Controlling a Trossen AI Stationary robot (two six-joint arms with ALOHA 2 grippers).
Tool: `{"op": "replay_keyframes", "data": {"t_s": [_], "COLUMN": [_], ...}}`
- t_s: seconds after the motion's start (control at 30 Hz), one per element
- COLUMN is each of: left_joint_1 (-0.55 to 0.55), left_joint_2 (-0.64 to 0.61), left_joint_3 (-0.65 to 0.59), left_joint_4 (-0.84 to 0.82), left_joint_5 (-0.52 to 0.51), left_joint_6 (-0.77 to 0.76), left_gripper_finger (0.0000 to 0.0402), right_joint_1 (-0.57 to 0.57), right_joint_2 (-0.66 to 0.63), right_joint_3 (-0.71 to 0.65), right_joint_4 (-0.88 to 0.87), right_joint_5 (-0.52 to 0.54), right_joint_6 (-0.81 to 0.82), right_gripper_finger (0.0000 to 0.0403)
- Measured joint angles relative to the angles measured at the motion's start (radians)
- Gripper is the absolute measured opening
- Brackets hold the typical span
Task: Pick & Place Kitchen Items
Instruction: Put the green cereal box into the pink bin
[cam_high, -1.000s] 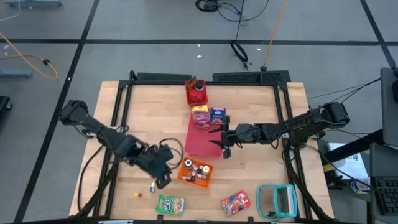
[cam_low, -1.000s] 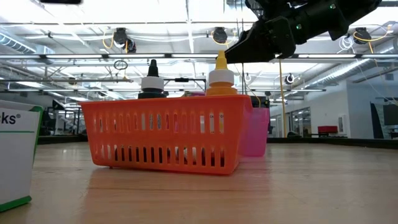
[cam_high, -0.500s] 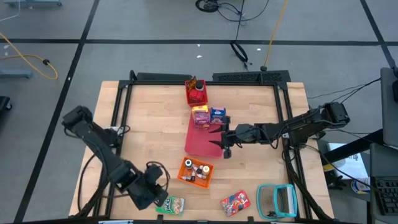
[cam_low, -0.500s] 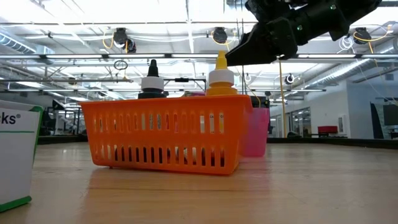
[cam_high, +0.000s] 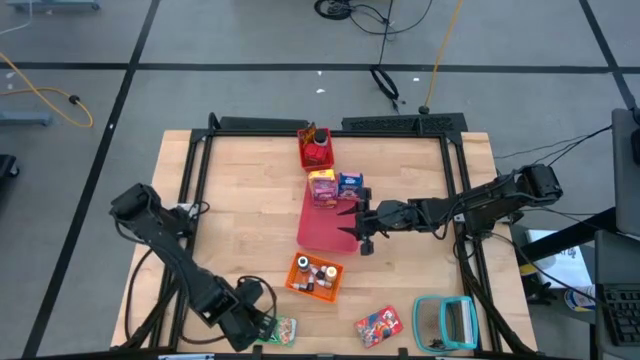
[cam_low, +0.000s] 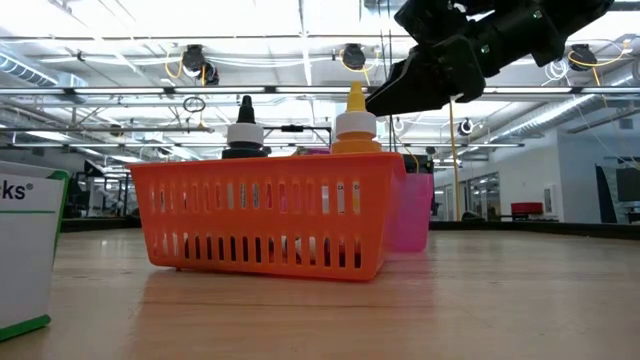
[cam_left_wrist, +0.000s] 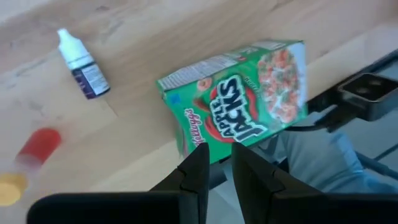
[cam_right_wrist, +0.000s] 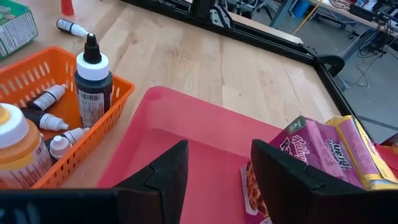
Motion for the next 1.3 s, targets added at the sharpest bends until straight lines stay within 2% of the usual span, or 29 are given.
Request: {"op": "replay_keyframes", "data": {"t_s": [0.27, 1.3], "left_joint_1": [0.021, 0.014], "left_joint_2": [0.037, 0.038], "left_joint_3": [0.000, -0.007], "left_joint_4": [-0.002, -0.027], "left_joint_5": [0.059, 0.009], "left_joint_6": [0.011, 0.012], "left_gripper_finger": [0.0067, 0.0068], "right_joint_1": [0.000, 0.000], "right_joint_2": [0.000, 0.000], "right_joint_3": [0.000, 0.000], "right_joint_4": [0.011, 0.007], "right_joint_5": [0.000, 0.000], "right_joint_6": [0.000, -0.006], "right_gripper_finger": [0.0169, 0.0169]}}
